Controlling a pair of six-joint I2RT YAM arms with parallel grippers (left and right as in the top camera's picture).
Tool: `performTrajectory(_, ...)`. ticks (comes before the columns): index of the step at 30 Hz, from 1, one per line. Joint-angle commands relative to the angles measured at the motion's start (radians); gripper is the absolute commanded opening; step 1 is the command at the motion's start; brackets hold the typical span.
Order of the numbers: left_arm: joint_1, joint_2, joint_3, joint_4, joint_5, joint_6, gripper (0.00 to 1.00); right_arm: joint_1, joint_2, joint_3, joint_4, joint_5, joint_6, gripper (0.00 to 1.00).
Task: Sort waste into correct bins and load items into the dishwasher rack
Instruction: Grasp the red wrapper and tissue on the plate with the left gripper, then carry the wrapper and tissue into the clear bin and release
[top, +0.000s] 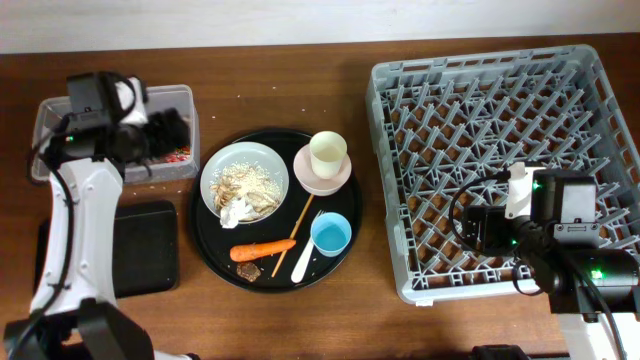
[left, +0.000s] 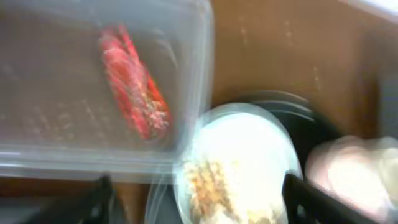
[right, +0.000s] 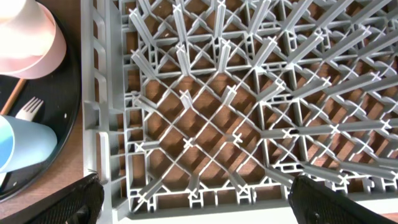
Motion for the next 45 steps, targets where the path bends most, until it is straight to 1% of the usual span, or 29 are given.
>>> performTrajectory(1, -0.105, -0.003, -0.042, -0.195, 0.09, -0.003, 0.94, 0.005, -0.001, 0.018, -0.002, 0.011, 0.008, 0.99)
performTrajectory(3, -0.164, -0.002, -0.137, -0.192, 0.075, -0.019, 0.95, 0.005, -0.001, 0.018, -0.001, 0.011, 0.008, 0.99)
performTrajectory(4, -0.181, -0.002, -0.179, -0.184, 0.026, -0.05, 0.95, 0.005, -0.001, 0.018, -0.001, 0.011, 0.008, 0.99)
performTrajectory(5, -0.199, -0.002, -0.243, -0.146, -0.024, -0.078, 0.95, 0.005, -0.001, 0.018, -0.002, 0.011, 0.008, 0.99)
performTrajectory(6, -0.205, -0.002, -0.275, -0.108, -0.023, -0.078, 0.94, 0.005, -0.001, 0.018, -0.002, 0.011, 0.008, 0.99)
performTrajectory(8, -0.213, -0.002, -0.381, 0.047, -0.024, -0.096, 0.93, 0.005, -0.001, 0.018, -0.004, 0.011, 0.008, 0.99)
performTrajectory(9, -0.214, -0.002, -0.431, 0.123, -0.024, -0.13, 0.9, 0.005, -0.001, 0.018, -0.008, 0.011, 0.008, 0.99)
performTrajectory(10, -0.214, -0.002, -0.462, 0.176, -0.023, -0.144, 0.78, 0.005, -0.001, 0.018, -0.009, 0.011, 0.008, 0.99)
performTrajectory(11, -0.214, -0.002, -0.478, 0.209, -0.023, -0.145, 0.63, 0.005, -0.001, 0.018, -0.009, 0.011, 0.008, 0.99)
performTrajectory(12, -0.214, -0.002, -0.484, 0.225, -0.023, -0.149, 0.56, 0.005, -0.001, 0.018, -0.009, 0.011, 0.008, 0.99)
performTrajectory(13, -0.214, -0.002, -0.484, 0.227, -0.023, -0.149, 0.43, 0.005, -0.001, 0.018, -0.009, 0.011, 0.008, 0.99)
performTrajectory(15, -0.216, -0.002, -0.484, 0.222, -0.023, -0.149, 0.09, 0.005, -0.001, 0.018, -0.009, 0.011, 0.008, 0.99)
performTrajectory(16, -0.217, -0.002, -0.484, 0.221, -0.023, -0.149, 0.0, 0.005, -0.001, 0.018, -0.009, 0.011, 0.008, 0.99)
performTrajectory(19, -0.216, -0.005, -0.469, 0.218, -0.018, -0.149, 0.01, 0.005, -0.001, 0.018, -0.009, 0.011, 0.008, 0.99)
performTrajectory(20, -0.214, -0.02, -0.43, 0.185, -0.018, -0.148, 0.0, 0.005, -0.001, 0.018, -0.009, 0.011, 0.008, 0.99)
performTrajectory(21, -0.211, -0.046, -0.361, 0.132, -0.021, -0.147, 0.0, 0.005, -0.001, 0.018, -0.01, 0.011, 0.008, 0.99)
performTrajectory(22, -0.201, -0.083, -0.262, 0.087, -0.027, -0.108, 0.01, 0.005, -0.001, 0.018, -0.013, 0.011, 0.008, 0.99)
performTrajectory(24, -0.182, -0.119, -0.151, 0.062, -0.096, -0.105, 0.0, 0.005, -0.001, 0.018, -0.012, 0.011, 0.008, 0.99)
performTrajectory(26, -0.158, -0.134, -0.082, 0.082, -0.192, -0.102, 0.0, 0.005, -0.001, 0.018, -0.012, 0.011, 0.008, 0.99)
performTrajectory(27, -0.129, -0.132, -0.06, 0.134, -0.283, -0.102, 0.01, 0.005, -0.001, 0.018, -0.012, 0.011, 0.008, 0.99)
performTrajectory(28, -0.101, -0.125, -0.06, 0.181, -0.325, -0.102, 0.01, 0.005, -0.001, 0.018, -0.012, 0.011, 0.008, 0.99)
performTrajectory(30, -0.063, -0.087, -0.06, 0.24, -0.349, -0.103, 0.0, 0.005, -0.001, 0.018, -0.012, 0.011, 0.008, 0.99)
performTrajectory(32, -0.03, 0.01, -0.06, 0.294, -0.349, -0.103, 0.0, 0.005, -0.001, 0.018, -0.013, 0.011, 0.008, 0.99)
performTrajectory(33, -0.023, 0.041, -0.06, 0.309, -0.349, -0.103, 0.04, 0.005, -0.001, 0.018, -0.013, 0.011, 0.008, 0.99)
performTrajectory(35, -0.012, 0.096, -0.06, 0.33, -0.348, -0.103, 0.45, 0.005, -0.001, 0.018, -0.014, 0.011, 0.008, 0.99)
performTrajectory(36, -0.012, 0.116, -0.06, 0.344, -0.349, -0.102, 0.7, 0.005, -0.001, 0.018, -0.014, 0.011, 0.008, 0.99)
performTrajectory(39, -0.013, 0.098, -0.04, 0.355, -0.341, -0.093, 0.74, 0.005, -0.001, 0.018, -0.015, 0.011, 0.008, 0.99)
performTrajectory(42, -0.014, 0.055, -0.002, 0.348, -0.262, -0.087, 0.75, 0.005, -0.001, 0.018, -0.016, 0.011, 0.008, 0.99)
performTrajectory(45, -0.013, 0.043, 0.003, 0.346, -0.298, -0.087, 0.75, 0.005, -0.001, 0.018, -0.017, 0.011, 0.008, 0.99)
